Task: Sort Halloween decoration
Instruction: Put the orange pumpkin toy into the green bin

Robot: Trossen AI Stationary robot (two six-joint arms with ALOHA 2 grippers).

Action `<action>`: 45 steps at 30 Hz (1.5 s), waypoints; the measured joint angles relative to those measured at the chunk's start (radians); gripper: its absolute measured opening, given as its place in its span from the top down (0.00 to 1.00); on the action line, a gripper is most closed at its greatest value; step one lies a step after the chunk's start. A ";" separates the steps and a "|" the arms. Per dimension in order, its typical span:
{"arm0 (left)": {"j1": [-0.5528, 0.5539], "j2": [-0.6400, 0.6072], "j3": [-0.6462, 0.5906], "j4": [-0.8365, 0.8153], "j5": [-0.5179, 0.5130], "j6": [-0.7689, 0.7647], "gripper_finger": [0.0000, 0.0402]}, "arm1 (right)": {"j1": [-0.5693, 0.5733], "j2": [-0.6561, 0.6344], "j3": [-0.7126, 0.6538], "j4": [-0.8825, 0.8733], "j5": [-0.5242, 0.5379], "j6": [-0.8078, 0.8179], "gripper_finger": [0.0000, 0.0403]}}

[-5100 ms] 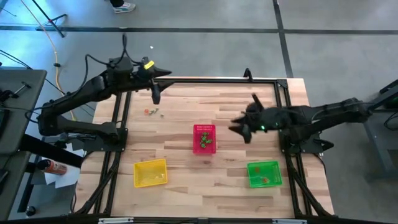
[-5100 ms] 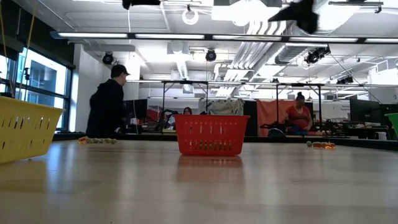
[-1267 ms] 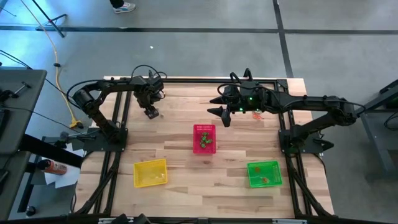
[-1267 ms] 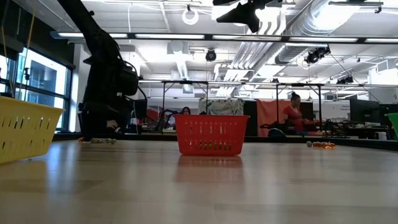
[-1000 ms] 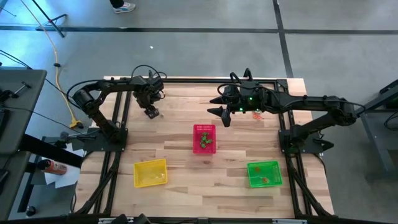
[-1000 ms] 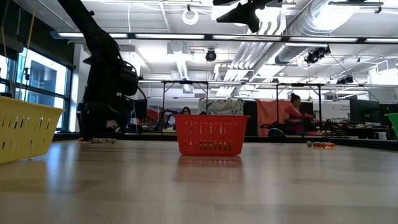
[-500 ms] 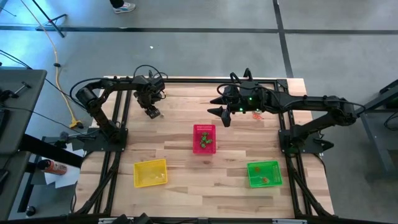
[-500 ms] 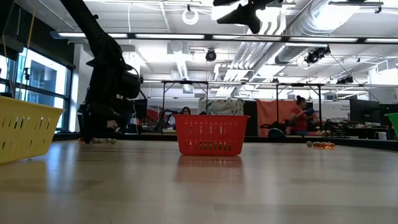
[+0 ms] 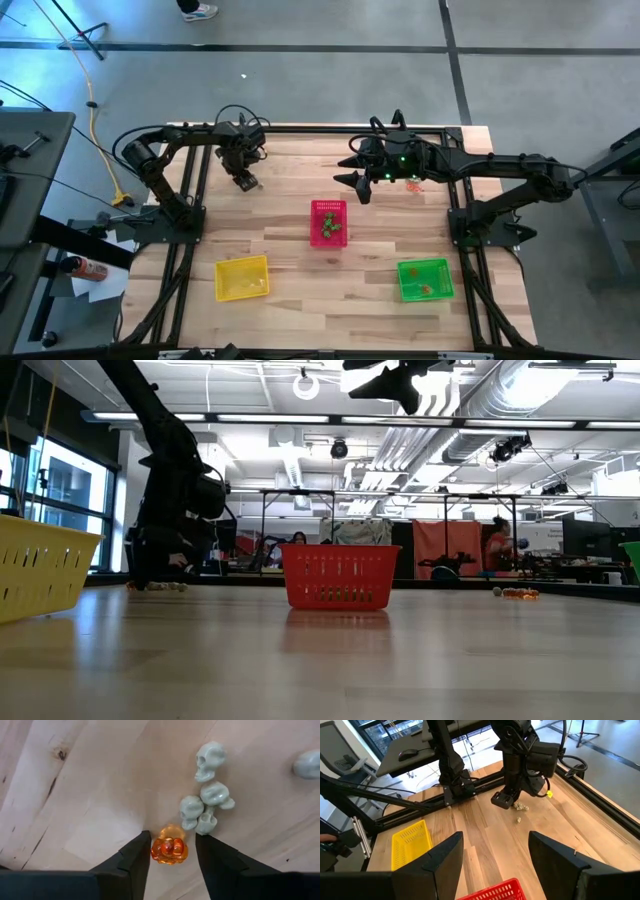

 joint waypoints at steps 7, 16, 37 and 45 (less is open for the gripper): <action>0.000 0.002 0.000 -0.009 -0.003 0.016 0.67 | 0.000 0.000 0.000 0.000 0.000 0.002 0.45; 0.001 0.002 0.000 -0.020 0.001 0.018 0.57 | 0.000 0.000 0.000 -0.010 0.000 0.002 0.45; 0.001 0.003 -0.003 -0.015 0.040 0.054 0.66 | 0.000 0.000 0.000 -0.020 0.000 0.026 0.45; 0.001 0.001 0.000 -0.019 0.042 0.088 0.84 | 0.000 0.000 0.000 -0.024 0.000 0.026 0.45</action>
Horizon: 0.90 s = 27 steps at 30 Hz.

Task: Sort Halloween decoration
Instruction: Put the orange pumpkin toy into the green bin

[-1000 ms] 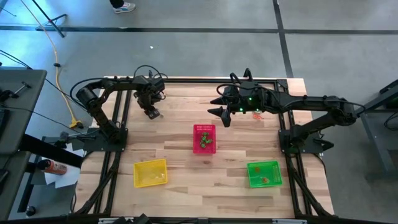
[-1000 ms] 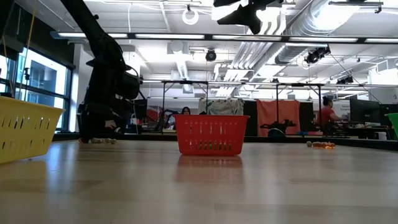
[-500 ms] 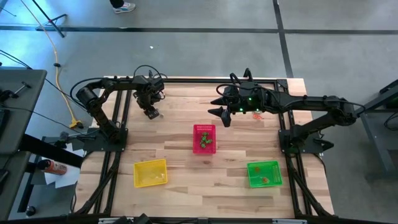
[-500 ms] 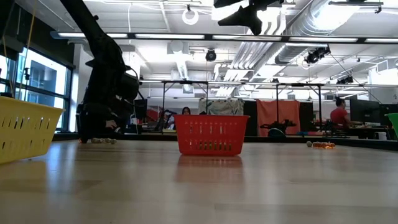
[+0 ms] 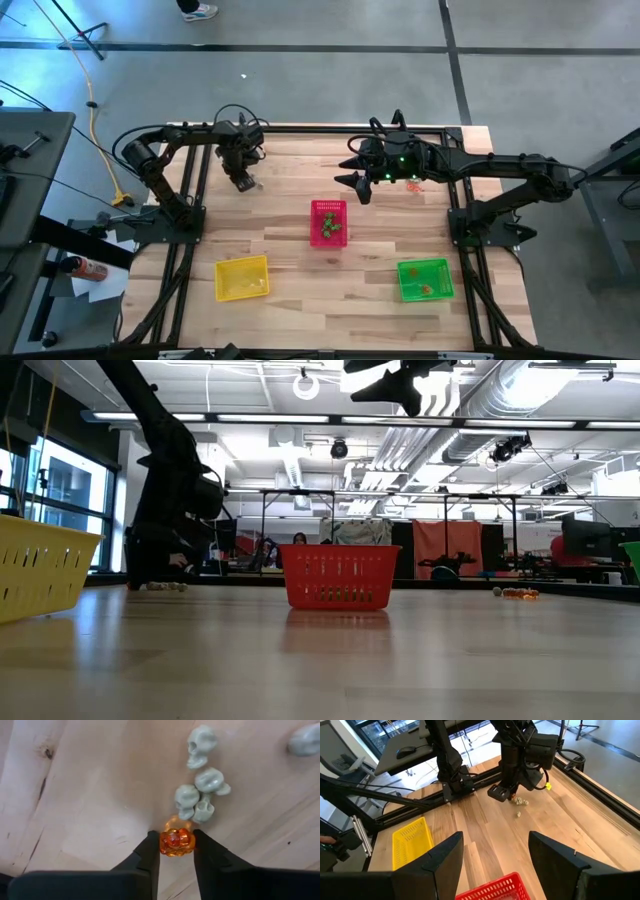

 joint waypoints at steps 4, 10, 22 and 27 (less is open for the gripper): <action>0.000 0.006 0.031 -0.030 -0.002 0.003 0.84 | 0.000 0.000 0.000 -0.008 0.000 0.000 0.45; 0.014 0.006 0.108 -0.099 0.005 0.040 0.81 | 0.000 0.000 0.000 -0.019 0.000 0.000 0.45; 0.050 -0.005 0.265 -0.265 0.002 0.046 0.82 | 0.000 0.000 0.000 -0.012 0.000 -0.026 0.45; 0.050 -0.066 0.326 -0.247 0.105 0.025 0.82 | -0.001 -0.002 0.000 0.012 0.000 -0.045 0.45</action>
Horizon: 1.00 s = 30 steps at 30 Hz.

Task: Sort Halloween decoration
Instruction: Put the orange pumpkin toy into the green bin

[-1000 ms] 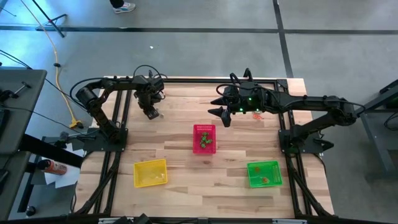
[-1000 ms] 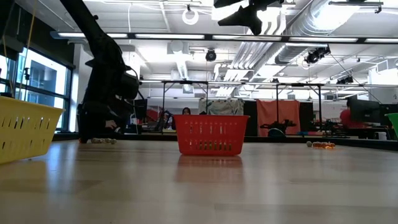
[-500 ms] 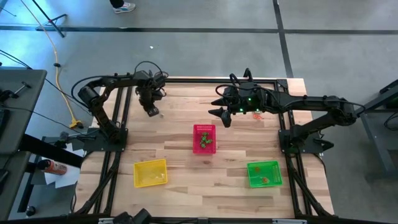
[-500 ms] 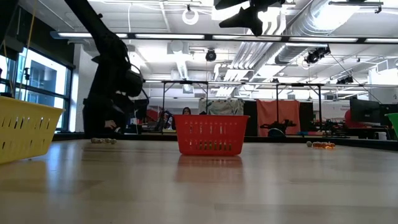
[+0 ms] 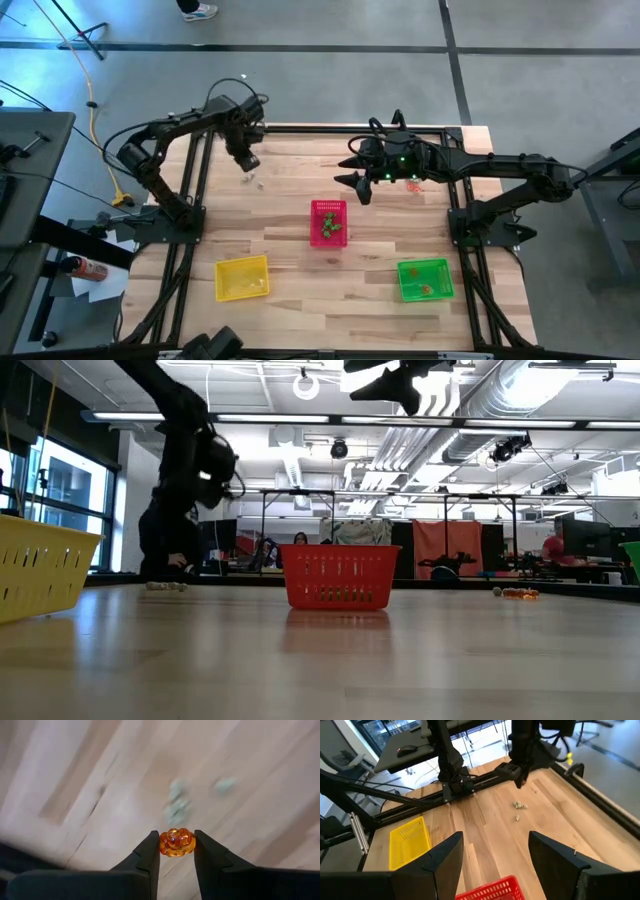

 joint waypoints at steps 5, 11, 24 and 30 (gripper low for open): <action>-0.003 -0.101 0.008 0.086 0.196 -0.087 0.82 | -0.007 -0.032 0.000 0.035 -0.001 -0.066 0.45; -0.048 -0.233 0.008 0.246 0.391 -0.224 0.82 | -0.045 -0.073 0.000 0.048 -0.006 -0.094 0.45; -0.364 -0.466 -0.197 1.034 0.454 -0.618 0.81 | -0.049 -0.124 0.000 0.004 -0.054 -0.094 0.45; -0.516 -0.481 -0.383 1.566 0.322 -0.860 0.81 | 0.001 -0.068 0.001 0.072 -0.054 -0.232 0.45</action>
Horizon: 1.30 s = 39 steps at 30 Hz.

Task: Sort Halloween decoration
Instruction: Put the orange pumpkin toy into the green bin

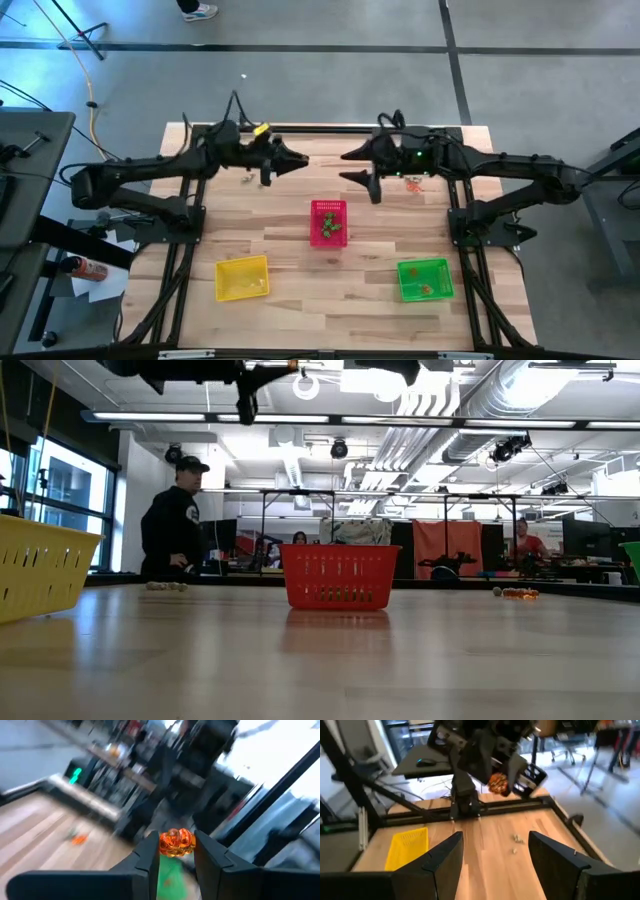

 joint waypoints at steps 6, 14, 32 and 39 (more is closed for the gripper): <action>-0.046 0.029 -0.028 0.105 -0.044 -0.082 0.81 | 0.032 0.062 0.001 0.088 0.058 -0.183 0.45; -0.077 0.071 -0.016 0.106 -0.031 -0.054 0.81 | 0.033 0.145 0.080 0.107 0.069 -0.289 0.45; -0.060 0.114 0.017 0.104 0.065 -0.028 0.81 | 0.036 0.215 0.159 0.008 0.005 -0.443 0.45; -0.058 0.114 0.018 0.101 0.076 -0.036 0.81 | 0.052 0.240 0.160 0.053 -0.007 -0.506 0.45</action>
